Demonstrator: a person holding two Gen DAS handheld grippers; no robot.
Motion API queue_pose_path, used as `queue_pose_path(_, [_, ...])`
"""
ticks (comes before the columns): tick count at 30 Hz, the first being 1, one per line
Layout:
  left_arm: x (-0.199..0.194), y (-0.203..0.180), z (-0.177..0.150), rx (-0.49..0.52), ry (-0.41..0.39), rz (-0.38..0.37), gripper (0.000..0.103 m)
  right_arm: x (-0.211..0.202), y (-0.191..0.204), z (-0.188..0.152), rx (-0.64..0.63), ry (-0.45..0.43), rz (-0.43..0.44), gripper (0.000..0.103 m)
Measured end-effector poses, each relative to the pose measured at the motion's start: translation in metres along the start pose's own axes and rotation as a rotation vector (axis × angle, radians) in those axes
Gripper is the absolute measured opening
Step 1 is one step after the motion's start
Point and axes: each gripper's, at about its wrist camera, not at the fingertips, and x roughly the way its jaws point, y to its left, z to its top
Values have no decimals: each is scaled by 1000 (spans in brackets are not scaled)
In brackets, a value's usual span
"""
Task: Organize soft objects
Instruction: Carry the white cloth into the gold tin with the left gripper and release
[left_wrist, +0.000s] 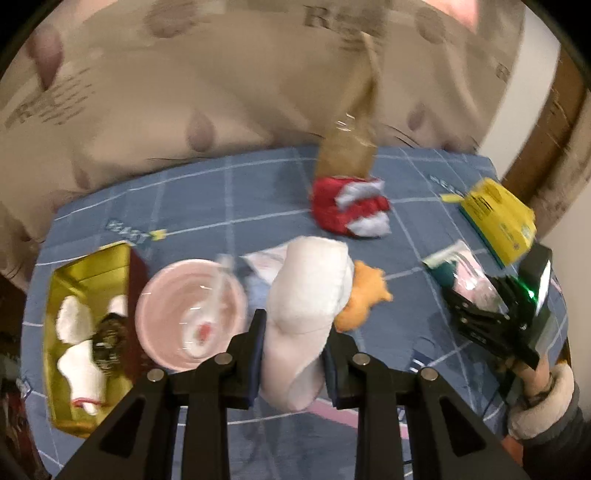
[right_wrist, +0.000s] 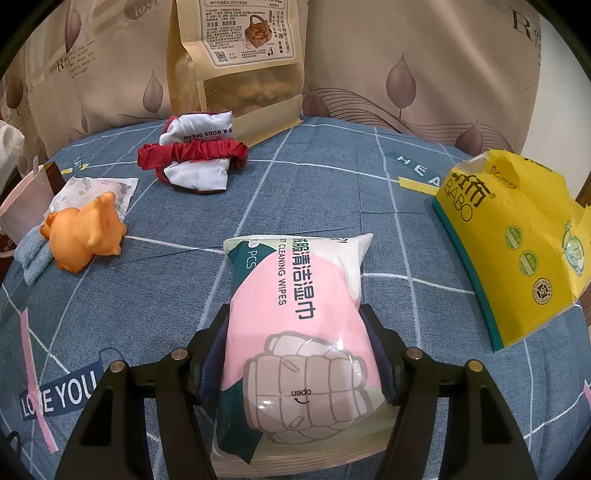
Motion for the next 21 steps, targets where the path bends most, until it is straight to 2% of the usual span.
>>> queue_pose_path(8, [-13, 67, 2, -88, -22, 131, 27, 0, 0, 0, 0, 0, 0, 64])
queue_pose_path(16, [-3, 139, 0, -195, 14, 255, 27, 0, 0, 0, 0, 0, -1, 64])
queue_pose_path(21, [8, 177, -4, -260, 46, 294, 27, 0, 0, 0, -1, 0, -1, 64])
